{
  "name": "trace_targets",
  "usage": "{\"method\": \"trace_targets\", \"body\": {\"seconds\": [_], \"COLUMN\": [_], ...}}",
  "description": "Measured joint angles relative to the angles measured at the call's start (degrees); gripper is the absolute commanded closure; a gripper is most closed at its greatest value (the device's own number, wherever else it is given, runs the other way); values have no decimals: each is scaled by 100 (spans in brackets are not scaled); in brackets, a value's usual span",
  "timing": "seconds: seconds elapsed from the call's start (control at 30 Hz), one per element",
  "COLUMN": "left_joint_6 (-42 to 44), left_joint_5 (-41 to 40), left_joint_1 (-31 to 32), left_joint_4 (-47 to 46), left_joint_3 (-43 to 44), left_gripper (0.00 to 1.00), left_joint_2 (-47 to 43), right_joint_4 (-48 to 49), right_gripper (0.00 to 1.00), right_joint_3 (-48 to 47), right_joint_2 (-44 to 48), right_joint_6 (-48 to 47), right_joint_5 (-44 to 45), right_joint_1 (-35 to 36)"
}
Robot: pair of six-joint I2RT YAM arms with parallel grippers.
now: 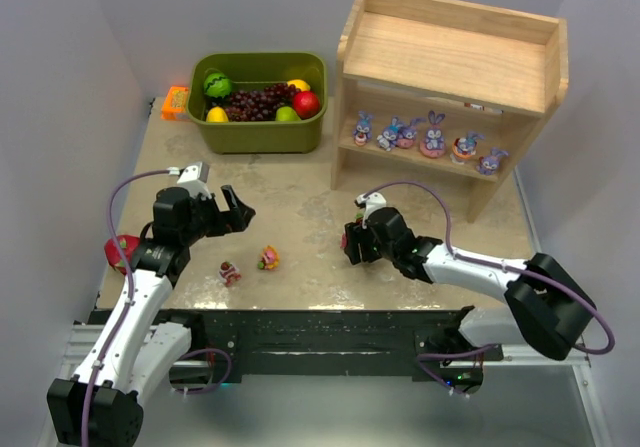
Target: Place and organize the plastic toys onto the shelf
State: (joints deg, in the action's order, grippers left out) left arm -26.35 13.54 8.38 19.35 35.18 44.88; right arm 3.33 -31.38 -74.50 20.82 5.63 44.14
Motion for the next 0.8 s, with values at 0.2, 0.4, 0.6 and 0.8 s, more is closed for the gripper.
{"method": "trace_targets", "body": {"seconds": [0.2,0.4,0.6,0.8], "left_joint_6": [44,46,46,46], "left_joint_5": [31,105,129,131], "left_joint_1": [0,0,0,0], "left_joint_4": [15,17,11,11], "left_joint_3": [22,39,61,61], "left_gripper": [0,0,1,0], "left_joint_2": [0,0,4,7], "right_joint_4": [225,356,417,468], "right_gripper": [36,37,40,62], "right_joint_3": [-190,-402,-656,-839], "right_joint_2": [-527,-1038,-1408,-1631], "right_joint_6": [-70,-57,-68,-144], "right_joint_5": [85,114,199,387], "right_joint_1": [2,2,11,11]}}
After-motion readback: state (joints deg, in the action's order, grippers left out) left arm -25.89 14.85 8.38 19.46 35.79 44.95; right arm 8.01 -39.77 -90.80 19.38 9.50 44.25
